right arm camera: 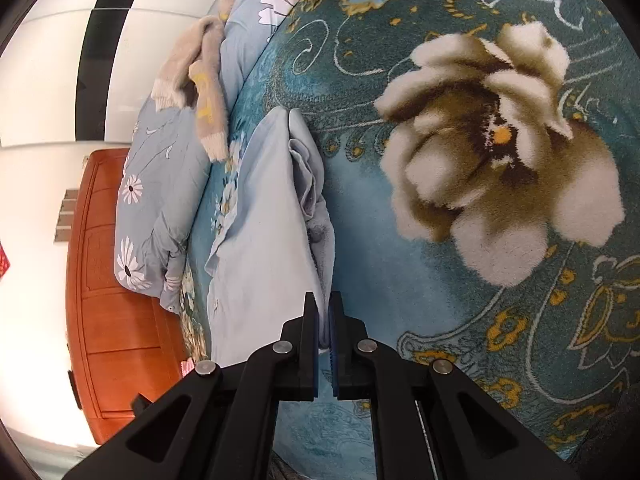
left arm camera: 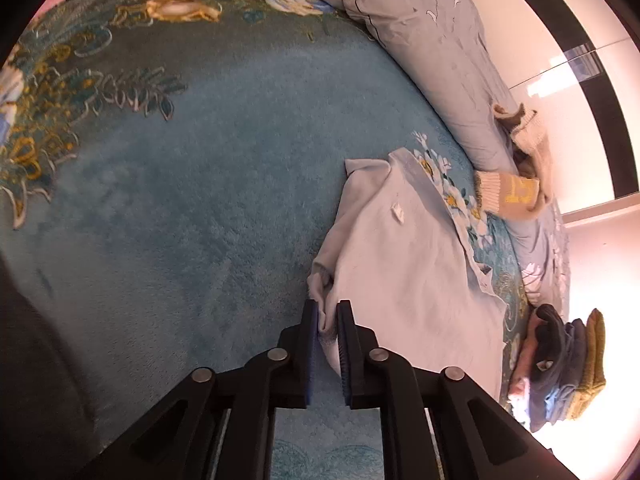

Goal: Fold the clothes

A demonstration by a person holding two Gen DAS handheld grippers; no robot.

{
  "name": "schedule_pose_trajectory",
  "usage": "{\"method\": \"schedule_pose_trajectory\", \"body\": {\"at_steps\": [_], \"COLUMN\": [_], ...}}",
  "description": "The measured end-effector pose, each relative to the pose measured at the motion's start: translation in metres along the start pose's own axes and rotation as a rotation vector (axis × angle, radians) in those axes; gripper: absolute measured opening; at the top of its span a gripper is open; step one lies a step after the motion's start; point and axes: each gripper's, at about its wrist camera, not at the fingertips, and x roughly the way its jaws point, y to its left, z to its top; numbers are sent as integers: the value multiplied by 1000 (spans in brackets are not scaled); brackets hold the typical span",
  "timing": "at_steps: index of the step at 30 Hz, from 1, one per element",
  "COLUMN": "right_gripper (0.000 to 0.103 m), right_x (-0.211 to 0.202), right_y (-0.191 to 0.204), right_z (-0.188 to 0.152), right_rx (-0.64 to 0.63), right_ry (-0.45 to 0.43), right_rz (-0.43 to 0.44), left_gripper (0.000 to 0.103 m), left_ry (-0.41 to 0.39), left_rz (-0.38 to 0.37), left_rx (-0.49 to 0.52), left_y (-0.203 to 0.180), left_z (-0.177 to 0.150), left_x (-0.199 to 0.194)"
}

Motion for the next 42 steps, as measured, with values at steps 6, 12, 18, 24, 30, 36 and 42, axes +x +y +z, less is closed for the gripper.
{"method": "schedule_pose_trajectory", "body": {"at_steps": [6,12,18,24,30,36,42], "right_gripper": [4,4,4,4,4,4,4], "right_x": [4,5,3,1,-1,8,23], "right_y": [-1,7,13,25,50,109,173], "right_z": [-2,0,-3,-6,-6,-10,-17], "right_rx": [-5,-44,-68,-110,-135,-260,-415], "right_ry": [-3,-21,-32,-50,-60,-69,-74], "right_rz": [-25,-61,-97,-128,-147,-155,-176], "left_gripper": [34,36,35,31,17,12,11], "left_ry": [-161,4,155,225,212,249,60], "left_rz": [142,-108,-136,-106,-59,-119,-221], "left_rx": [80,224,469,456,518,474,328], "left_y": [-14,-57,-107,-86,-87,-79,-49], "left_z": [4,-23,-83,-101,-112,-97,-23], "left_x": [-37,-2,56,78,84,79,18]}}
